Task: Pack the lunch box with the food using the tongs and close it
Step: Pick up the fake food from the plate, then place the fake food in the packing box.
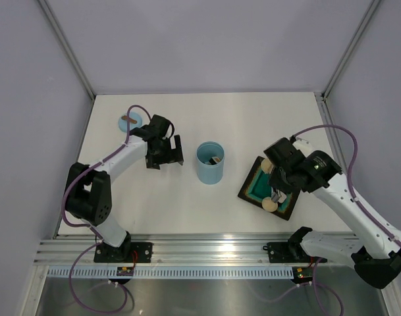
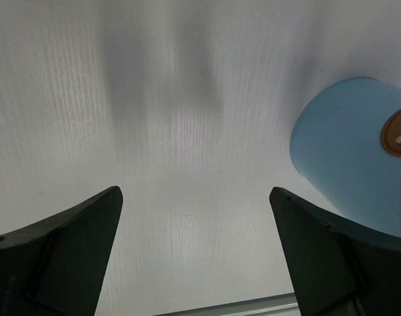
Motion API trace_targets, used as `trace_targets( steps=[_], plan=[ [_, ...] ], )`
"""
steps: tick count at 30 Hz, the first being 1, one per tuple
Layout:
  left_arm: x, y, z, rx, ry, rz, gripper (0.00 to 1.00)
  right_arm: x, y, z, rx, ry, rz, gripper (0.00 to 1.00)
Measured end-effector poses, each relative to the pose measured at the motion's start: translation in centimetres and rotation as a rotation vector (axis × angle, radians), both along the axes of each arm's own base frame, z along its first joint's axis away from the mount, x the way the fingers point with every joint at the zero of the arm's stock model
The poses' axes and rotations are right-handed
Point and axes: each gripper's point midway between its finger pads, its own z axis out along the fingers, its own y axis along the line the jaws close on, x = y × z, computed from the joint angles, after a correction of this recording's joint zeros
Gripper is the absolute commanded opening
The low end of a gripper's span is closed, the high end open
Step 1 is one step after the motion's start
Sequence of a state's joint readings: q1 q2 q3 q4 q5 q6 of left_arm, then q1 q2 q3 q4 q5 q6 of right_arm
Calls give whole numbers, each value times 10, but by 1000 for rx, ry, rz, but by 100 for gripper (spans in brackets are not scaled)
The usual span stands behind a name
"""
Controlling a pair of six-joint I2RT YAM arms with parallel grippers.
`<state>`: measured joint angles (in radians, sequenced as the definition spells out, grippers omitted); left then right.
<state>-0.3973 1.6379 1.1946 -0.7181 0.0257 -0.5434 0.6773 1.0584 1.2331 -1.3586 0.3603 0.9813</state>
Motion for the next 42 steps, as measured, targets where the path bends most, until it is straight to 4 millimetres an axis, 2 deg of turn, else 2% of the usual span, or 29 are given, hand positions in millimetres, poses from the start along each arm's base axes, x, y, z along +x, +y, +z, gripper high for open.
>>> trace_targets(
  steps=[5,11,15,20,27,31,35,36,42],
  plan=[
    [2,10,6,-2,-6,29,99,13,9,32,19,-69,71,0],
    [10,35,27,-20,-58,104,99,22,21,77,57,-162,195,0],
    [10,40,37,-28,-81,117,99,18,34,89,94,-172,312,0],
    [9,41,36,-23,-77,119,99,19,62,103,165,-181,451,0],
    [6,47,30,-15,-59,132,99,14,100,89,178,-113,608,0],
    [5,47,30,-15,-58,133,99,14,108,83,177,-103,640,2],
    [6,47,30,-15,-58,133,99,16,111,78,169,-94,648,21],
    [6,47,30,-15,-59,133,99,17,112,77,168,-93,648,30],
    [6,47,29,-15,-59,133,99,22,117,73,158,-90,652,49]
  ],
)
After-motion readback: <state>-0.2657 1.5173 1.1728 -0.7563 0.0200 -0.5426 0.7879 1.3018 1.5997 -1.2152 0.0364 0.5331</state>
